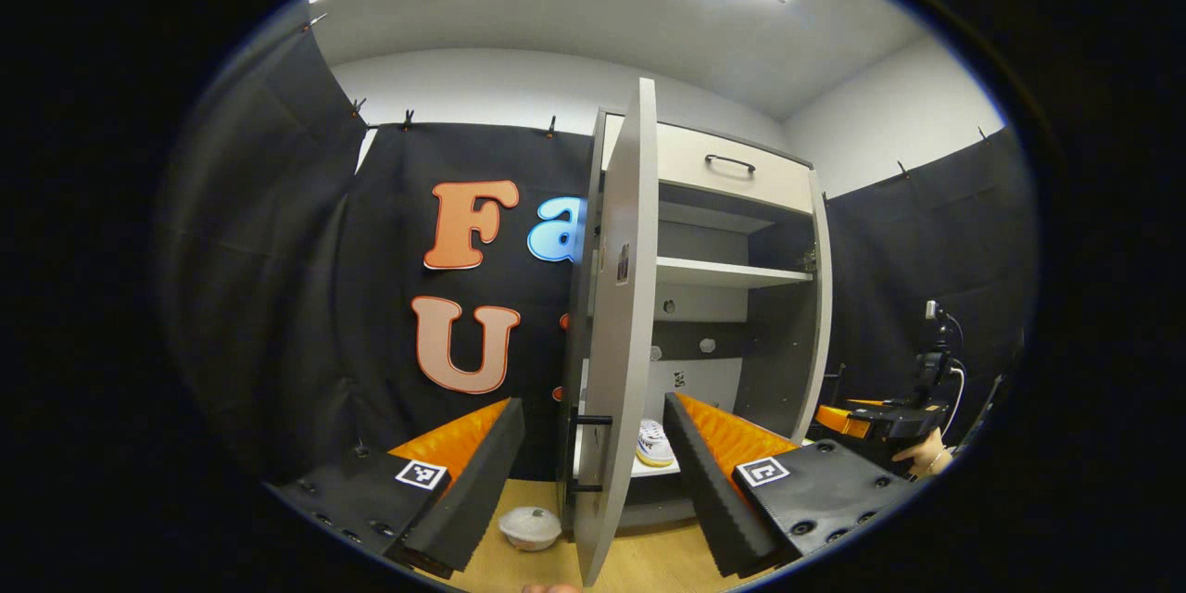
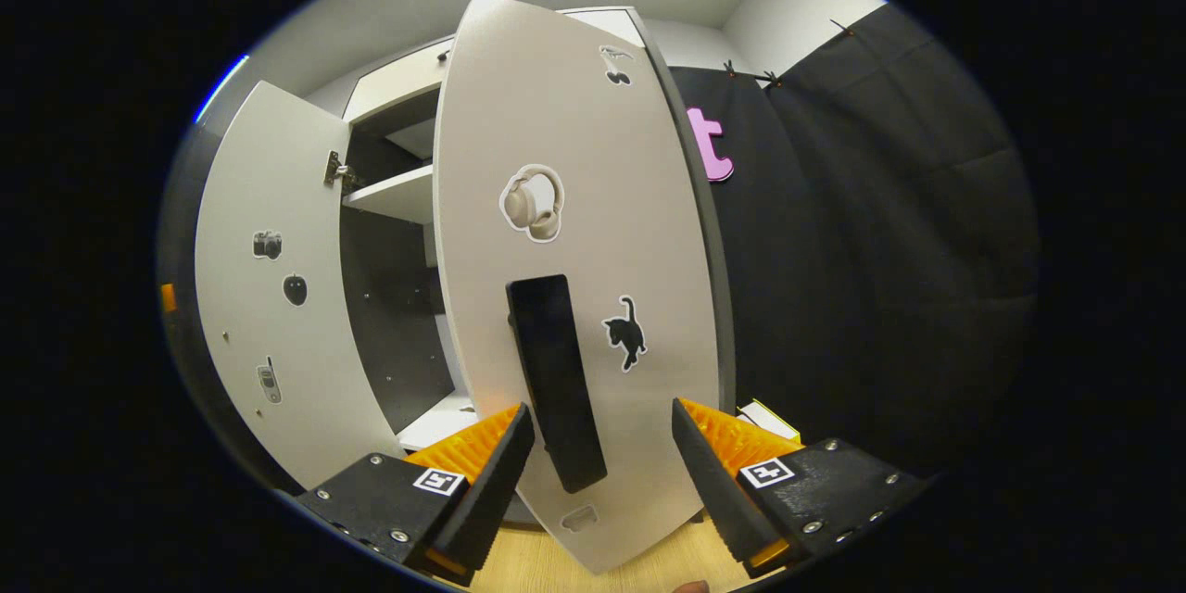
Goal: Grab one shoe with the right hand and put it into the shoe cabinet, grab the other shoe with the left hand and put it into the shoe cabinet; then close the right door with the right hand and the left door with the left hand.
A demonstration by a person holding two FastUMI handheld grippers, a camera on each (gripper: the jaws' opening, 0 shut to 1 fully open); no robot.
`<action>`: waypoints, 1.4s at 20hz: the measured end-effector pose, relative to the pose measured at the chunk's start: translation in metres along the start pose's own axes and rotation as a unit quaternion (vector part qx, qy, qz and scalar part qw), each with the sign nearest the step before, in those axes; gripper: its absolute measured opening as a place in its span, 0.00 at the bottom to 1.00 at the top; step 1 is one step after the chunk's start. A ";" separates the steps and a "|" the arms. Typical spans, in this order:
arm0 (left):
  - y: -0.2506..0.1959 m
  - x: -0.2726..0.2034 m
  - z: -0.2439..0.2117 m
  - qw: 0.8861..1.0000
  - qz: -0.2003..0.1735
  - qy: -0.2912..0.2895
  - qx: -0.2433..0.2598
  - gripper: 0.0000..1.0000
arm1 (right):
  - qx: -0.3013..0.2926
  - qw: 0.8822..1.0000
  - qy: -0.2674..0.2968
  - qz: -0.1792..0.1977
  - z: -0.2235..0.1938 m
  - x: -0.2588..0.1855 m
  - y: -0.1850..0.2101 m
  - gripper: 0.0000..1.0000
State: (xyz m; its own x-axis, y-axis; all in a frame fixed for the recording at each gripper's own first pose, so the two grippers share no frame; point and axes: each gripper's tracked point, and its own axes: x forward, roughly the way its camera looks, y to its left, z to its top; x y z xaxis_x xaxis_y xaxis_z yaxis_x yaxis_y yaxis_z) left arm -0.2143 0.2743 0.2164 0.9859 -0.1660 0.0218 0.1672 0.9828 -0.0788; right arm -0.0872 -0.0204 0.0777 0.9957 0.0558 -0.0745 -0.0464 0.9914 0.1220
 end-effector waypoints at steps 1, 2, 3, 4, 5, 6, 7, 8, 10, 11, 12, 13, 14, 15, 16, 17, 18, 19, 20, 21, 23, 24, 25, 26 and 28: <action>0.003 -0.002 0.000 1.000 0.003 0.000 -0.001 0.98 | -0.002 1.000 0.003 0.003 -0.001 0.007 0.005 0.93; 0.007 -0.003 0.001 1.000 0.006 0.001 -0.001 0.98 | -0.006 1.000 0.006 0.006 -0.004 0.013 0.011 0.93; 0.011 -0.005 0.000 1.000 0.011 0.000 0.000 0.98 | -0.012 1.000 0.009 0.007 -0.006 0.017 0.014 0.93; 0.015 -0.006 0.001 1.000 0.015 0.000 0.000 0.98 | -0.018 1.000 0.011 0.008 -0.008 0.021 0.018 0.93; 0.020 -0.009 0.001 1.000 0.020 -0.001 0.000 0.98 | -0.022 1.000 0.014 0.010 -0.010 0.026 0.022 0.93; 0.025 -0.010 0.001 1.000 0.025 -0.002 -0.001 0.98 | -0.023 0.999 0.018 0.012 -0.011 0.029 0.025 0.93; 0.029 -0.011 0.001 1.000 0.031 -0.002 -0.002 0.98 | -0.023 1.000 0.017 0.013 -0.011 0.032 0.025 0.93; 0.033 -0.011 0.000 0.999 0.036 -0.001 -0.003 0.98 | -0.023 0.999 0.019 0.015 -0.013 0.034 0.025 0.96; 0.041 -0.013 -0.004 0.999 0.043 0.003 -0.005 0.96 | -0.021 0.999 0.022 0.016 -0.016 0.039 0.026 0.93; 0.045 -0.014 -0.007 0.999 0.046 0.006 -0.006 0.98 | -0.020 0.999 0.023 0.017 -0.017 0.044 0.028 0.93; 0.047 -0.014 -0.011 0.999 0.046 0.010 -0.007 0.98 | -0.019 0.999 0.024 0.016 -0.018 0.045 0.029 0.93; 0.048 -0.013 -0.014 0.999 0.045 0.015 -0.007 0.98 | -0.018 0.999 0.025 0.016 -0.019 0.049 0.030 0.93; 0.049 -0.011 -0.018 0.999 0.042 0.020 -0.008 0.98 | -0.016 0.999 0.026 0.015 -0.020 0.052 0.031 0.93; 0.049 -0.007 -0.022 0.999 0.040 0.023 -0.009 0.98 | -0.014 0.999 0.028 0.015 -0.021 0.056 0.032 0.93; 0.049 -0.003 -0.026 0.999 0.039 0.026 -0.010 0.98 | -0.013 0.999 0.028 0.014 -0.021 0.060 0.033 0.93; 0.047 -0.001 -0.029 0.999 0.036 0.028 -0.010 0.98 | -0.013 0.999 0.029 0.012 -0.021 0.064 0.034 0.93; 0.045 0.003 -0.032 0.999 0.032 0.031 -0.010 0.98 | -0.013 0.999 0.030 0.010 -0.022 0.069 0.036 0.93; 0.043 0.005 -0.035 0.999 0.028 0.034 -0.008 0.98 | -0.013 0.999 0.031 0.008 -0.022 0.073 0.038 0.93; 0.042 0.006 -0.038 0.999 0.025 0.038 -0.005 0.98 | -0.014 0.999 0.032 0.005 -0.022 0.077 0.039 0.93; 0.041 0.006 -0.041 0.999 0.025 0.041 0.000 0.98 | -0.017 0.999 0.032 0.002 -0.022 0.081 0.041 0.93; 0.039 0.008 -0.044 0.999 0.023 0.045 0.013 0.98 | -0.023 0.999 0.032 -0.004 -0.023 0.087 0.043 0.93; 0.037 0.010 -0.045 0.999 0.021 0.045 0.017 0.96 | -0.024 0.999 0.032 -0.007 -0.023 0.090 0.043 0.93; 0.035 0.010 -0.047 0.999 0.018 0.045 0.017 0.96 | -0.024 0.999 0.032 -0.010 -0.023 0.093 0.044 0.93; 0.035 0.011 -0.048 0.999 0.015 0.047 0.016 0.98 | -0.023 0.999 0.032 -0.013 -0.024 0.095 0.044 0.93; 0.037 0.014 -0.052 0.999 0.011 0.051 0.011 0.96 | -0.019 0.999 0.033 -0.017 -0.025 0.101 0.044 0.93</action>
State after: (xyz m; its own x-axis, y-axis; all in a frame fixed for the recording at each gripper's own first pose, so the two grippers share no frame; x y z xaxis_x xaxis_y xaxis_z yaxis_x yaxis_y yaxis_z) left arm -0.1938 0.3043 0.1621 0.9854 -0.1497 -0.0808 0.1453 0.9877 -0.0571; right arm 0.0093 0.0319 0.0510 0.9892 0.0280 -0.1439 -0.0164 0.9966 0.0809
